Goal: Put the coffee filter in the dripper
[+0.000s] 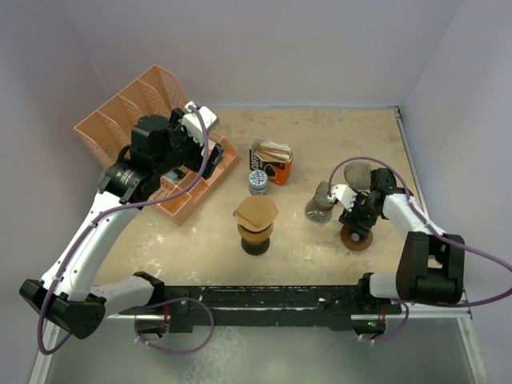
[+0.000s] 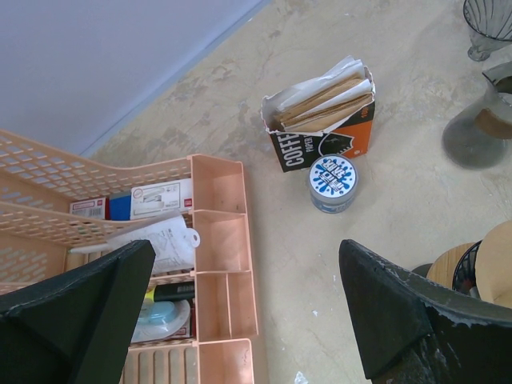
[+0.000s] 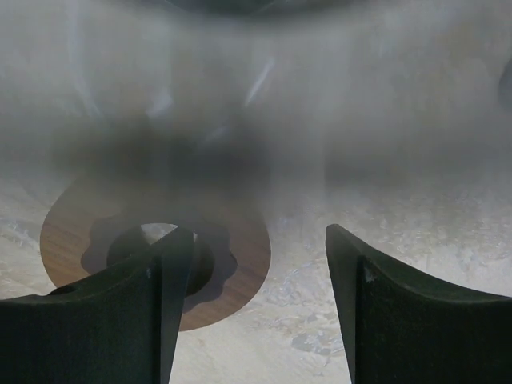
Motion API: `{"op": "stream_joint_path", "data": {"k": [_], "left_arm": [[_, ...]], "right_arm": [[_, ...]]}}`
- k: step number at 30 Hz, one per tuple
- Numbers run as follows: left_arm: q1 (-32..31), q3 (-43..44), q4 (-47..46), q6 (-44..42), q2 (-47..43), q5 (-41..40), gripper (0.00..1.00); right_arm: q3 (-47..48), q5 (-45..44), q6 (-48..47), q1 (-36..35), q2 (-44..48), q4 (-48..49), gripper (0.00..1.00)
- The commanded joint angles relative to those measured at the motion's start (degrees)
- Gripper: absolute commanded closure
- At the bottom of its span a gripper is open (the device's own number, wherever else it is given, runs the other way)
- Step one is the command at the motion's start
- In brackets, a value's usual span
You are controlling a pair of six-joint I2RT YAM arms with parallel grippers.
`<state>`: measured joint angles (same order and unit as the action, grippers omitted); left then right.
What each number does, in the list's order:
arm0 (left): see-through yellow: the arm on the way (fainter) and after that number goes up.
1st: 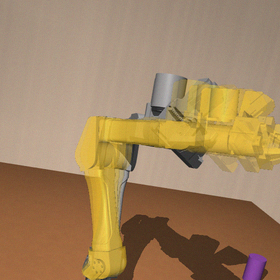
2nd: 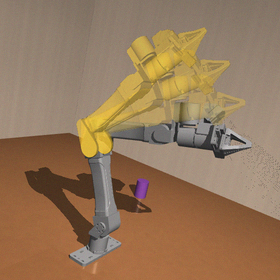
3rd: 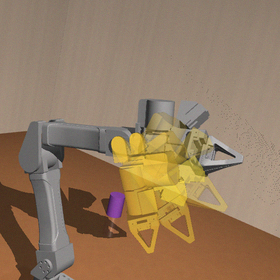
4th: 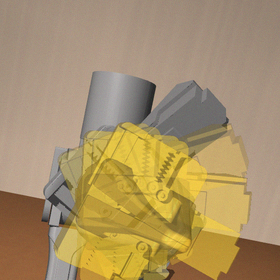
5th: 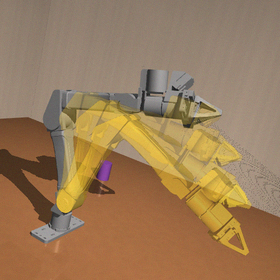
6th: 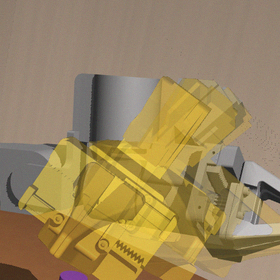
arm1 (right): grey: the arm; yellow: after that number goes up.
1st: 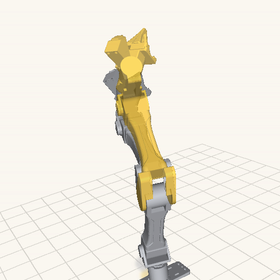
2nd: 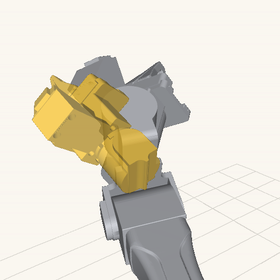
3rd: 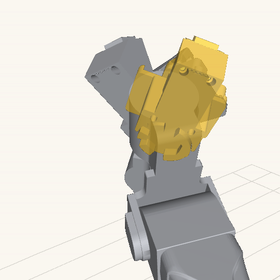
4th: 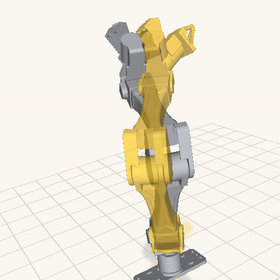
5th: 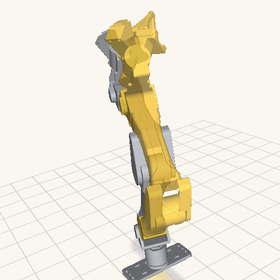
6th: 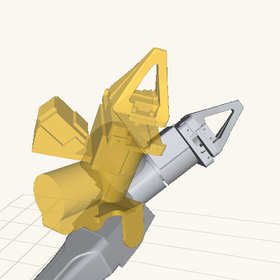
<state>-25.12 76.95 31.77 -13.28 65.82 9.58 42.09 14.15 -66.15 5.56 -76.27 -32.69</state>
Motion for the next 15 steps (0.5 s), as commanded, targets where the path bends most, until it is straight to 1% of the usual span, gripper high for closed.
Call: {"op": "stream_joint_path", "data": {"k": [1, 5, 15], "left_arm": [[0.3, -0.3, -2.8, -1.5, -0.2, -0.3, 0.0], [0.3, -0.7, -2.9, -1.6, 0.0, -0.2, 0.0], [0.3, -0.4, -2.4, -2.1, -0.2, -0.4, 0.0]], "right_arm": [[1.5, -1.1, -1.5, 0.0, -2.2, -0.2, 0.31], [1.8, -1.4, -1.6, 0.0, -3.2, -0.1, 0.37], [1.8, 0.7, -1.1, 0.0, -1.0, -1.3, 0.61]]}}
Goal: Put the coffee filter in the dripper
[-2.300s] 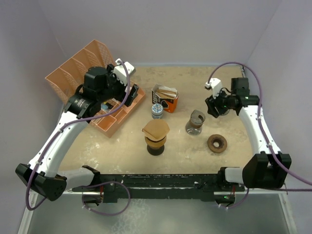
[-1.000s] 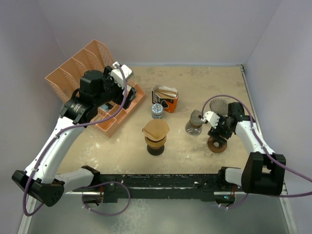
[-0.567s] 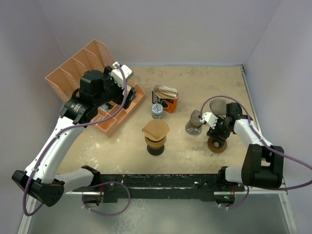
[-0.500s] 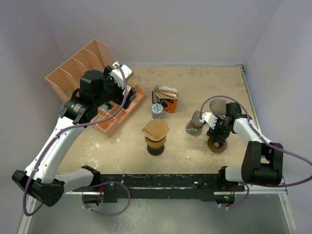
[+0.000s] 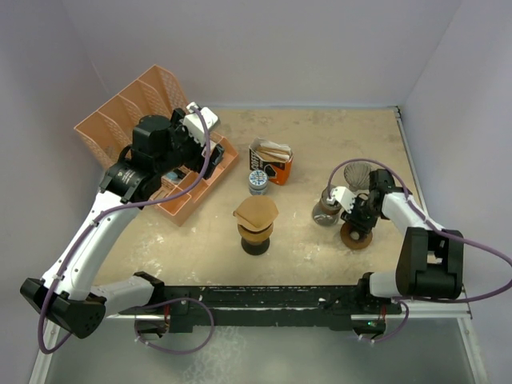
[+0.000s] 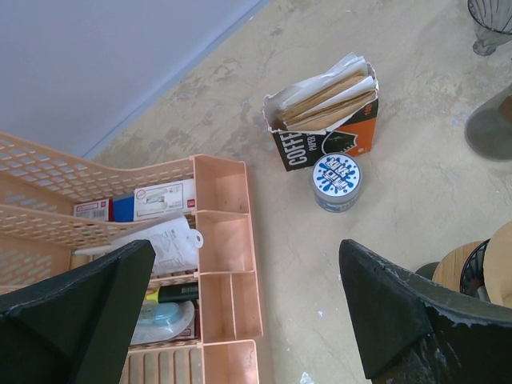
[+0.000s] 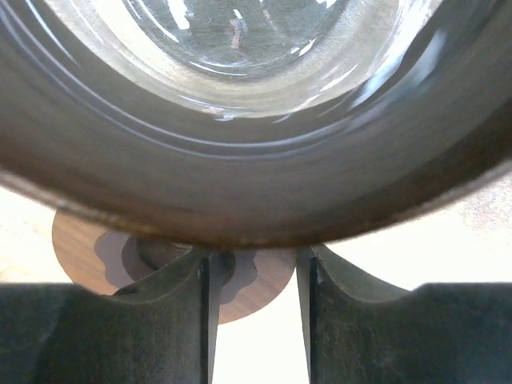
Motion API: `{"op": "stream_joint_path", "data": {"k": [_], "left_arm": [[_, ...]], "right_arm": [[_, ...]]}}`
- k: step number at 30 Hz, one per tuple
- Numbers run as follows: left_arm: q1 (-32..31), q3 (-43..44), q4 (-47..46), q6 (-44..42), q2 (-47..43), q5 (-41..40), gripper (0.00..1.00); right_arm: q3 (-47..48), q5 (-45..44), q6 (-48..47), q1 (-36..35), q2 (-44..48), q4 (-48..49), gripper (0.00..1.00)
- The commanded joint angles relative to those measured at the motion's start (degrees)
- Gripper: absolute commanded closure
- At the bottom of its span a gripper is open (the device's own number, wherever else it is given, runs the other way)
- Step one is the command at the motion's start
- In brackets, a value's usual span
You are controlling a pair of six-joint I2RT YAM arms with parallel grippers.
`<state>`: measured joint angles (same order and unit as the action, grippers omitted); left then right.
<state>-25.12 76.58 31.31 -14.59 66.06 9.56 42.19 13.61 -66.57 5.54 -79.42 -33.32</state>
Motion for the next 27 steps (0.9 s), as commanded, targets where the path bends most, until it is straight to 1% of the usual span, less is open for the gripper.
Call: {"op": "stream_joint_path", "data": {"k": [1, 10, 19, 21, 27], "left_arm": [[0.2, 0.0, -1.9, -0.8, -0.5, -0.4, 0.0], [0.2, 0.2, -1.6, -1.1, -0.6, -0.1, 0.0], [0.2, -0.2, -1.8, -1.4, -1.3, -0.2, 0.0], [0.3, 0.1, -1.8, -1.2, -1.3, -0.6, 0.0], [0.2, -0.2, -4.9, 2.4, -1.0, -3.9, 0.0]], "right_arm": [[1.7, 1.5, -0.7, 0.0, 2.7, -0.9, 0.63], [3.8, 2.9, -0.6, 0.0, 7.2, -3.6, 0.75], [9.2, 2.6, 0.0, 0.0, 11.9, -10.6, 0.76], [12.0, 2.0, 0.0, 0.0, 13.3, -12.3, 0.76], [17.4, 1.7, 3.4, 0.0, 15.9, -13.3, 0.76]]}}
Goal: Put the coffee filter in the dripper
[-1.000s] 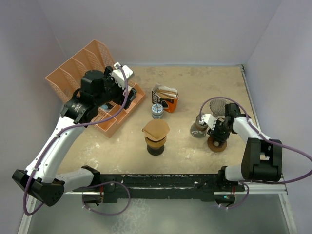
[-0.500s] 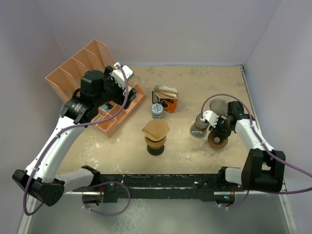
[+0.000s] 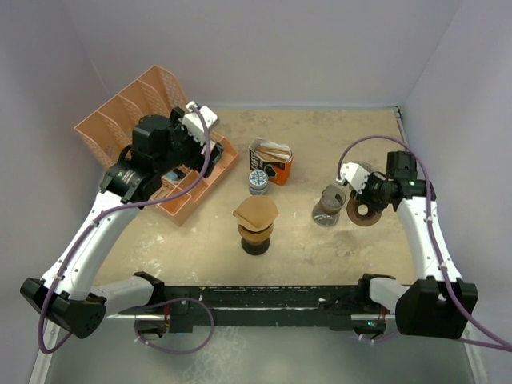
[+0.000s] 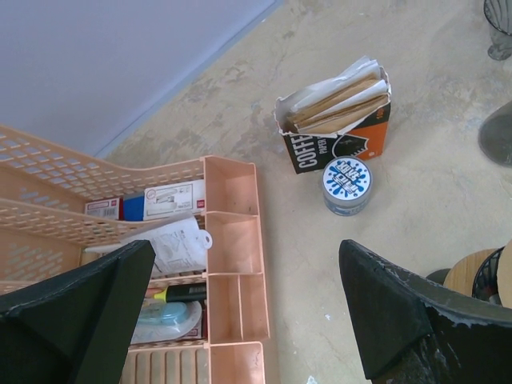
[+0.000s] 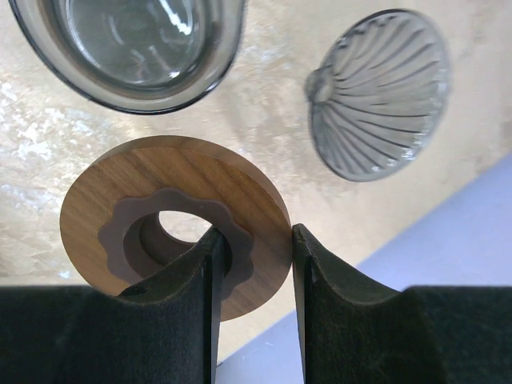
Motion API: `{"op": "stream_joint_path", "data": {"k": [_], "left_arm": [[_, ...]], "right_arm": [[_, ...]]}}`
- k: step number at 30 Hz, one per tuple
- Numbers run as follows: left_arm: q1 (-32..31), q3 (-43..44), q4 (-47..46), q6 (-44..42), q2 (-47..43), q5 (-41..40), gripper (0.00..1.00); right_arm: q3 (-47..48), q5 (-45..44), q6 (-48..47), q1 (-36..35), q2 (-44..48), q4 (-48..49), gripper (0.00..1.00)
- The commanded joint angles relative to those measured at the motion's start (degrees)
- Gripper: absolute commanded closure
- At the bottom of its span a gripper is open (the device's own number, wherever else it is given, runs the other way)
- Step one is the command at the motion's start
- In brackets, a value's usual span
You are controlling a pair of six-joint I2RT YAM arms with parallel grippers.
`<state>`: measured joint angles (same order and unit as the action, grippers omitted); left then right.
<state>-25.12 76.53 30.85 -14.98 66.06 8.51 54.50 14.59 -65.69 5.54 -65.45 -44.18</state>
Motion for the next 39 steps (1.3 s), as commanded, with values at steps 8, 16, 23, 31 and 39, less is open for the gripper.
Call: {"op": "stream_joint_path", "data": {"k": [8, 16, 23, 31, 39], "left_arm": [[0.2, -2.3, -8.8, 6.2, -1.2, -8.5, 0.0], [0.2, -2.3, -8.9, 6.1, -1.2, -8.6, 0.0], [0.3, -1.8, -8.3, 6.1, -1.3, -8.5, 0.0], [0.3, -1.3, -8.0, 4.6, -1.2, -8.5, 0.0], [0.2, -2.0, -8.0, 3.9, -1.5, -8.1, 0.0]], "right_arm": [[11.7, 3.6, 6.0, -0.3, 1.7, -2.9, 0.76], [16.8, 6.9, 12.7, -7.7, -1.8, -2.6, 0.75], [18.0, 6.8, 15.6, -12.1, -5.8, -2.0, 0.74], [17.8, 3.5, 17.7, -12.4, -10.8, -2.0, 0.71], [18.5, 3.2, 19.2, -12.6, -13.4, -1.4, 0.7]]}}
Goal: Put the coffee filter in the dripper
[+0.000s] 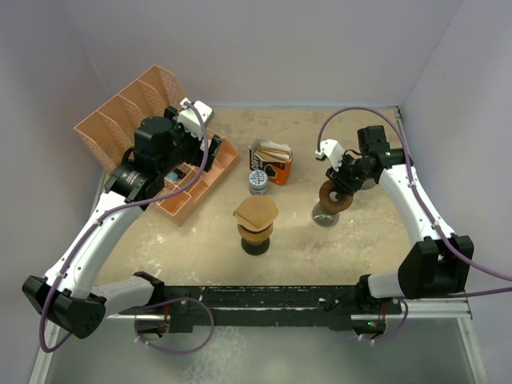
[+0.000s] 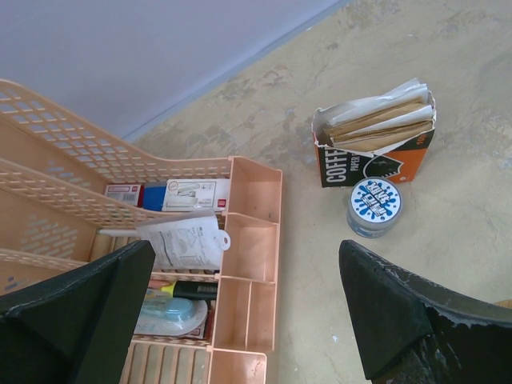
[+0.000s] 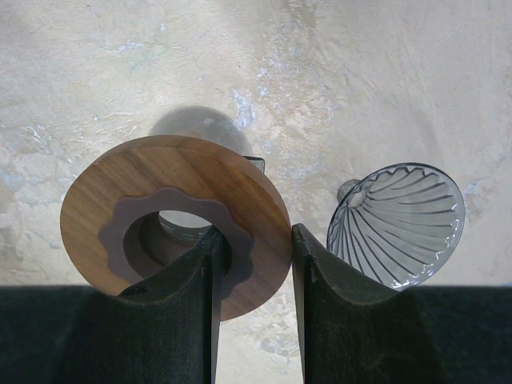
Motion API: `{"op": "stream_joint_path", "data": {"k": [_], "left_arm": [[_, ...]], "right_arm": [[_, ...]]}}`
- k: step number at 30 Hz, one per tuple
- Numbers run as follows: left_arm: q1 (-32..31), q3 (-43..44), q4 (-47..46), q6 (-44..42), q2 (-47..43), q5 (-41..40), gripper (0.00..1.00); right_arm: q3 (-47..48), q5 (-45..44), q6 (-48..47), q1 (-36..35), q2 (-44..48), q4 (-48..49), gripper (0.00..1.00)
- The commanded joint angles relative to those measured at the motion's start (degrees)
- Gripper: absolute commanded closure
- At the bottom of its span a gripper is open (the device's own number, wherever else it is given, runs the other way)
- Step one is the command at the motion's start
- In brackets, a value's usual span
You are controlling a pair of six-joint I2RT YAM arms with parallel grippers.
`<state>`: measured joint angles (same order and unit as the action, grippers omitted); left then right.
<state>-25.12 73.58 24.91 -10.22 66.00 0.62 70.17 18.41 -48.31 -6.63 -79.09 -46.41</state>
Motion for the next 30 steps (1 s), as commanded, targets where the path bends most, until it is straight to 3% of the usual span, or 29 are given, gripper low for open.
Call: {"op": "stream_joint_path", "data": {"k": [1, 21, 30], "left_arm": [[0.2, 1.0, -1.9, -0.9, -1.4, -0.2, 0.0], [0.2, 1.2, -1.0, -1.4, -2.5, -0.3, 0.0], [0.2, 0.8, -0.9, -1.9, -2.9, -0.6, 0.0]], "right_arm": [[2.8, -0.7, 1.9, -0.4, 0.0, 0.8, 0.7], [1.1, -1.1, 2.8, -0.9, -2.5, 2.3, 0.52], [0.5, 0.2, 3.7, -1.4, -2.4, 3.0, 0.5]]}}
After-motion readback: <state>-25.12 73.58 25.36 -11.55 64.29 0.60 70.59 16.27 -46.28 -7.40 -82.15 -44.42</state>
